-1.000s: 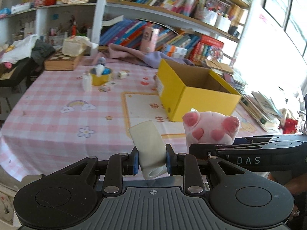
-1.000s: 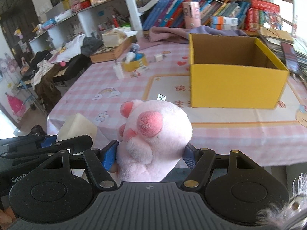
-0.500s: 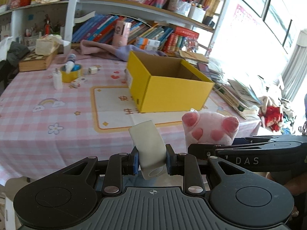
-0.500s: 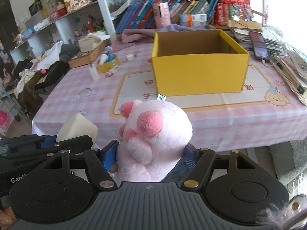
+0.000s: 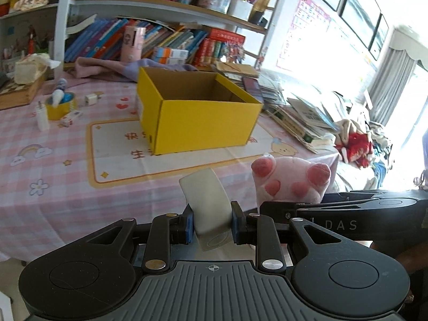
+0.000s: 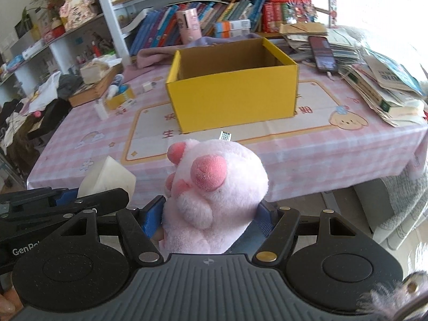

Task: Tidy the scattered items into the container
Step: 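Lift and carry the sponge and pig toward the yellow box with both tools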

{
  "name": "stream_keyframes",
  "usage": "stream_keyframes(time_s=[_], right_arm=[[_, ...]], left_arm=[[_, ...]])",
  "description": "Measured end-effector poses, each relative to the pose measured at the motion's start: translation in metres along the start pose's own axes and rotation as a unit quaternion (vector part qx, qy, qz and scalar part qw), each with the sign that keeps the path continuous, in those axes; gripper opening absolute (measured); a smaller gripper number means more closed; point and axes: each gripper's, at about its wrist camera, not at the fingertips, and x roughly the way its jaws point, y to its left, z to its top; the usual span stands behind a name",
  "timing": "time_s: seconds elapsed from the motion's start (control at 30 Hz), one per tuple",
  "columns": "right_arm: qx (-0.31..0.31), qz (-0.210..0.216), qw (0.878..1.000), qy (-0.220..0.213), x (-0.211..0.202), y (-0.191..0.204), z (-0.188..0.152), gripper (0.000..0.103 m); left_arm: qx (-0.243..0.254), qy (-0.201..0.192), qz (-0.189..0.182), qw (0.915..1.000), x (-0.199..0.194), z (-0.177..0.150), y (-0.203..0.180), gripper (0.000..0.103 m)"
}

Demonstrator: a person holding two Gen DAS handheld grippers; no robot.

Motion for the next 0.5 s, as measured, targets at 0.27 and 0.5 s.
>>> stream_keyframes(time_s=[0.27, 0.5], right_arm=[[0.009, -0.007, 1.0, 0.001, -0.001, -0.007, 0.0, 0.068], [0.01, -0.022, 1.0, -0.001, -0.001, -0.013, 0.003, 0.068]], left_arm=[[0.009, 0.006, -0.009, 0.9999, 0.006, 0.003, -0.006, 0.025], [0.015, 0.007, -0.024, 0.9996, 0.015, 0.008, -0.011, 0.025]])
